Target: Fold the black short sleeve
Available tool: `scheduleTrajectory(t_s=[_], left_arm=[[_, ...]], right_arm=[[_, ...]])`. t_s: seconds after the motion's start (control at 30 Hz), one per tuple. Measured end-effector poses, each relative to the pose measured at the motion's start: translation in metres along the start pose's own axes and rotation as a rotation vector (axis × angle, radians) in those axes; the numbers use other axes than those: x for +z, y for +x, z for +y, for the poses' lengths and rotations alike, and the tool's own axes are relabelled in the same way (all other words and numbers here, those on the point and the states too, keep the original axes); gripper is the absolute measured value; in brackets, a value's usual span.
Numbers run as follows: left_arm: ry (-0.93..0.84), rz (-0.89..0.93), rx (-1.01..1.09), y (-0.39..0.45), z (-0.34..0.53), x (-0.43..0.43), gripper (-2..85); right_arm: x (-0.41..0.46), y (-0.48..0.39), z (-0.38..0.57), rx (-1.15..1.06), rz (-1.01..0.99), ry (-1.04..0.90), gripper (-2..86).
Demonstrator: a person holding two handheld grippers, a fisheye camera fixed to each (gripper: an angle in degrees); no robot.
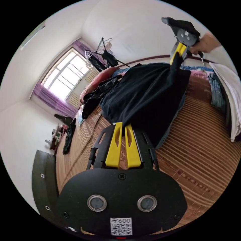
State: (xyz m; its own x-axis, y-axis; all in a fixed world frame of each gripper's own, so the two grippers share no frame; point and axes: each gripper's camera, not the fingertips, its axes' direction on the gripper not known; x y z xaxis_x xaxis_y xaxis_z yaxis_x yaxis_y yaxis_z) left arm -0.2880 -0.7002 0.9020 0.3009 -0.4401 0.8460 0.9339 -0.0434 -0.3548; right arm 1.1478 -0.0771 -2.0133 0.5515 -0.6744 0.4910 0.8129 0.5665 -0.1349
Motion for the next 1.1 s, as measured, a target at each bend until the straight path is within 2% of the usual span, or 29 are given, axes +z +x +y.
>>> scheduleTrajectory(t_s=[0.1, 0.23, 0.33, 0.43, 0.53, 0.63, 0.73, 0.87, 1.0, 1.1], left_arm=[[0.029, 0.005, -0.056, -0.026, 0.039, 0.004, 1.9], [0.039, -0.028, 0.058, -0.057, 0.077, -0.001, 2.2], [0.009, -0.014, 0.099, -0.084, 0.110, -0.006, 1.9], [-0.068, 0.003, 0.085, -0.108, 0.147, -0.012, 1.3], [-0.152, 0.027, 0.010, -0.130, 0.190, -0.025, 1.1], [-0.174, 0.078, -0.057, -0.140, 0.223, -0.060, 1.0], [-0.168, 0.131, -0.065, -0.132, 0.244, -0.108, 1.0], [-0.212, 0.257, -0.156, -0.116, 0.263, -0.166, 0.9], [-0.257, 0.317, -0.192, -0.097, 0.267, -0.204, 0.9], [-0.254, 0.292, -0.132, -0.081, 0.260, -0.231, 0.9]], right_arm=[[-0.011, 0.005, 0.009, -0.002, 0.018, 0.091, -0.9], [-0.011, -0.001, 0.015, -0.202, 0.133, -0.063, -0.9], [-0.013, 0.010, 0.033, -0.235, 0.203, -0.164, -0.8], [-0.029, 0.038, 0.049, -0.123, 0.187, -0.202, -0.8], [-0.079, 0.070, 0.065, 0.116, 0.209, -0.079, -0.8], [-0.135, 0.090, 0.104, 0.374, 0.104, 0.047, -0.5], [-0.176, 0.080, 0.152, 0.453, -0.038, 0.089, 0.8], [-0.183, 0.048, 0.204, 0.529, -0.107, -0.141, 10.1], [-0.171, 0.029, 0.241, 0.559, -0.228, -0.285, 8.9], [-0.142, 0.011, 0.262, 0.498, -0.336, -0.400, 6.9]])
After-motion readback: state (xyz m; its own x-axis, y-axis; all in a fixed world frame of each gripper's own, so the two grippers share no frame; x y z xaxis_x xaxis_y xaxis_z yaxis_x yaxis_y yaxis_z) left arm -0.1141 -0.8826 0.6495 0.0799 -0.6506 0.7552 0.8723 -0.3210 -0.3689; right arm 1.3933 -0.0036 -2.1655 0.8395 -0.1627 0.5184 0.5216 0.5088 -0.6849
